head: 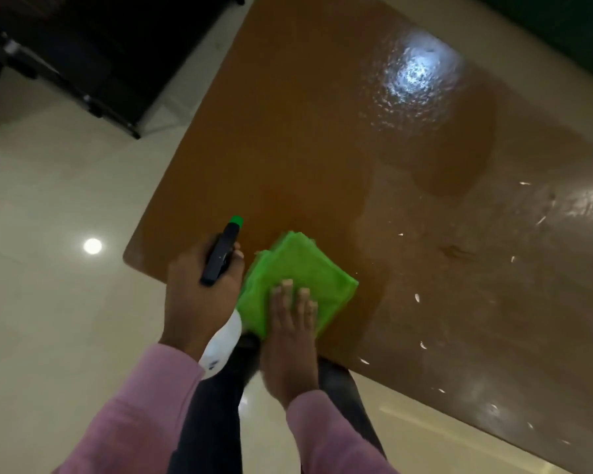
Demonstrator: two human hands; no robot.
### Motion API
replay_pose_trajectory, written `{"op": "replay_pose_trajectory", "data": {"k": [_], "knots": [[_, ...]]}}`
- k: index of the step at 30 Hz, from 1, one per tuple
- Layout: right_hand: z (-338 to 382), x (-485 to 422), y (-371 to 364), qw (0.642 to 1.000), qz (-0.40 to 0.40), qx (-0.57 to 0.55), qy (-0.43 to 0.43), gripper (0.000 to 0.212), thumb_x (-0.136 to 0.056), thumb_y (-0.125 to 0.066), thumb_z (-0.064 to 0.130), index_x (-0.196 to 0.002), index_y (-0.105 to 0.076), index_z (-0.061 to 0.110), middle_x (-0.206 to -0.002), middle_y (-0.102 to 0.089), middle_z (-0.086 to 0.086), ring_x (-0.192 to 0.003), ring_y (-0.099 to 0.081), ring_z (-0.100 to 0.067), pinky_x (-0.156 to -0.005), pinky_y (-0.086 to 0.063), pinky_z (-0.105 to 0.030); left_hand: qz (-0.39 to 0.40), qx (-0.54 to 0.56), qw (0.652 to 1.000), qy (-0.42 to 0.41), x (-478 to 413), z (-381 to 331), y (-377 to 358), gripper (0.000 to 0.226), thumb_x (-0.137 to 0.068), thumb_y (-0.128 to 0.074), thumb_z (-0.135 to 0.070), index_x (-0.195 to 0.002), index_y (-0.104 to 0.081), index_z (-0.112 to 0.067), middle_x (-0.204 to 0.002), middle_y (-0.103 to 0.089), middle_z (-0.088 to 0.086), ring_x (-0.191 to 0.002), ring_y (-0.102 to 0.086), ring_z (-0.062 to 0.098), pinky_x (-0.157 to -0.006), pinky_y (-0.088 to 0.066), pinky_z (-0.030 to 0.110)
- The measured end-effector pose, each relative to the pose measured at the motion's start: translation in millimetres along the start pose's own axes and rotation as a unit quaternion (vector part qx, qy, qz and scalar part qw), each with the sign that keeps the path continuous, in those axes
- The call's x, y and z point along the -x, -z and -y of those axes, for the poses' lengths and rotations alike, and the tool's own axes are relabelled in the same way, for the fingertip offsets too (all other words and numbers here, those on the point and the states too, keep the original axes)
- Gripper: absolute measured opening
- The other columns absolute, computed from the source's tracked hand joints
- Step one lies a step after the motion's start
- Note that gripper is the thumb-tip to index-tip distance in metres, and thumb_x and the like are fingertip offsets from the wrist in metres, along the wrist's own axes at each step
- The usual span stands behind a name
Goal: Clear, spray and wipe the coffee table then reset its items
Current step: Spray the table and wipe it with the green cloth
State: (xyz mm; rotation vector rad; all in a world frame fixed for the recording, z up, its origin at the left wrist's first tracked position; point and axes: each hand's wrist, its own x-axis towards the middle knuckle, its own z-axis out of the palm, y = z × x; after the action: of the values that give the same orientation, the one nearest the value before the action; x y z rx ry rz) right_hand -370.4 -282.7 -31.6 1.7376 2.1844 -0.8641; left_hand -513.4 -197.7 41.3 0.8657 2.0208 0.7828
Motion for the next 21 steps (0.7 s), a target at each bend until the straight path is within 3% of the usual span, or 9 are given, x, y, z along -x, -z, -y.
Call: {"op": "replay_pose_trajectory", "data": {"k": [2,4,9,14,19,21], "knots": [[13,-4,-8,0.995,0.021,0.028,0.091,0.073,-0.081,-0.032,0.026,-0.152,-0.019,0.014,-0.16,-0.011,-0.005,-0.145,-0.011,-0.033,-0.118,-0.014,-0.05,0.03,-0.033,0.999,-0.03,-15,-9,-8,0.012,-0.09,-0.062,-0.023,-0.079,-0.061,-0.017,-0.062,-0.058,0.011,-0.056,-0.057,0.034,-0.056,-0.05,0.054],[4,-2,-12,0.994,0.022,0.037,0.097,0.073,-0.083,-0.031,0.023,-0.153,-0.014,0.017,-0.16,-0.008,-0.002,-0.146,-0.012,-0.03,-0.119,-0.014,-0.049,0.071,-0.041,0.996,-0.025,-26,-21,-14,0.012,-0.093,-0.063,-0.018,-0.081,-0.064,-0.016,-0.062,-0.06,0.007,-0.056,-0.058,0.03,-0.057,-0.05,0.051],[-27,8,-12,0.997,-0.044,-0.004,-0.068,0.085,-0.075,-0.052,0.011,-0.152,-0.015,0.015,-0.16,-0.008,-0.003,-0.147,-0.007,-0.027,-0.119,-0.005,-0.042,0.209,-0.11,0.968,-0.088,-52,-52,-29,0.009,-0.092,-0.062,-0.019,-0.085,-0.065,-0.013,-0.063,-0.061,0.004,-0.058,-0.061,0.027,-0.054,-0.049,0.04],[0,-11,-5,0.953,-0.103,-0.116,-0.261,0.075,-0.082,-0.037,0.018,-0.153,-0.013,0.011,-0.161,-0.003,-0.006,-0.148,0.004,-0.03,-0.12,0.0,-0.045,0.306,-0.174,0.921,-0.17,-59,-71,-37,0.008,-0.091,-0.063,-0.02,-0.086,-0.063,-0.014,-0.064,-0.059,0.0,-0.058,-0.058,0.022,-0.053,-0.044,0.035],[29,-23,-11,0.962,-0.113,-0.102,-0.228,0.071,-0.087,-0.036,0.026,-0.153,-0.013,0.014,-0.161,-0.007,-0.003,-0.148,-0.003,-0.032,-0.117,-0.006,-0.048,0.323,-0.194,0.906,-0.19,-69,-73,-53,0.009,-0.088,-0.064,-0.024,-0.083,-0.062,-0.017,-0.064,-0.061,-0.001,-0.058,-0.063,0.023,-0.056,-0.055,0.045],[25,-21,-14,0.962,-0.123,-0.099,-0.224,0.071,-0.088,-0.038,0.027,-0.153,-0.014,0.015,-0.161,-0.009,-0.003,-0.148,-0.004,-0.032,-0.117,-0.005,-0.046,0.321,-0.211,0.901,-0.2,-70,-77,-61,0.014,-0.088,-0.065,-0.027,-0.081,-0.062,-0.015,-0.064,-0.061,-0.001,-0.058,-0.062,0.022,-0.054,-0.054,0.04]]}}
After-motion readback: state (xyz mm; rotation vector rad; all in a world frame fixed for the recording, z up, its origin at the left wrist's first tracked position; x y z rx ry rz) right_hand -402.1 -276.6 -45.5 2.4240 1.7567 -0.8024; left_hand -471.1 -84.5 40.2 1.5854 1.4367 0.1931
